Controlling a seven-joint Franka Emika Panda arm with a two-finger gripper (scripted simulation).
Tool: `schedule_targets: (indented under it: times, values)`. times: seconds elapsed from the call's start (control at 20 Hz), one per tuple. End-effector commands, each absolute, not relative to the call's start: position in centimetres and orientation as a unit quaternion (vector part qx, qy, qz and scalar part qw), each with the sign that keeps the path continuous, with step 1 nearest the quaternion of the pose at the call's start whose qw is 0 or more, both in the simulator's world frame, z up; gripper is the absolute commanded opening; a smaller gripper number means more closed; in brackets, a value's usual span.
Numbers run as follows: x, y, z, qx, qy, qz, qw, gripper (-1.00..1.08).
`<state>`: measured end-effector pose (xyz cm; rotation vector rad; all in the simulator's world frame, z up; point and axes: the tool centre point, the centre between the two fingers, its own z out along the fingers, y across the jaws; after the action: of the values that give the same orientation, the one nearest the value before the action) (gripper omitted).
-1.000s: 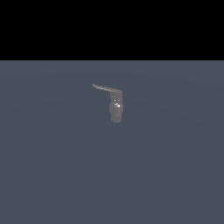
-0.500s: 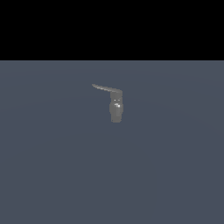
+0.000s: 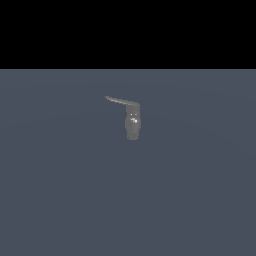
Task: Turn on the faucet by rotating a designated handle.
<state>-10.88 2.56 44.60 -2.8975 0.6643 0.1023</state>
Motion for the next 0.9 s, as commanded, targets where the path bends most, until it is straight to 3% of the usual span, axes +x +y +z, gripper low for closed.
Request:
schedule_targets:
  times: [0.0, 0.85]
  values:
    - [-8.9, 2.7, 43.7, -0.961, 0.258, 0.040, 0.087, -1.00]
    - [3.4, 3.9, 34.3, -0.868, 0.489, 0.059, 0.068, -1.00]
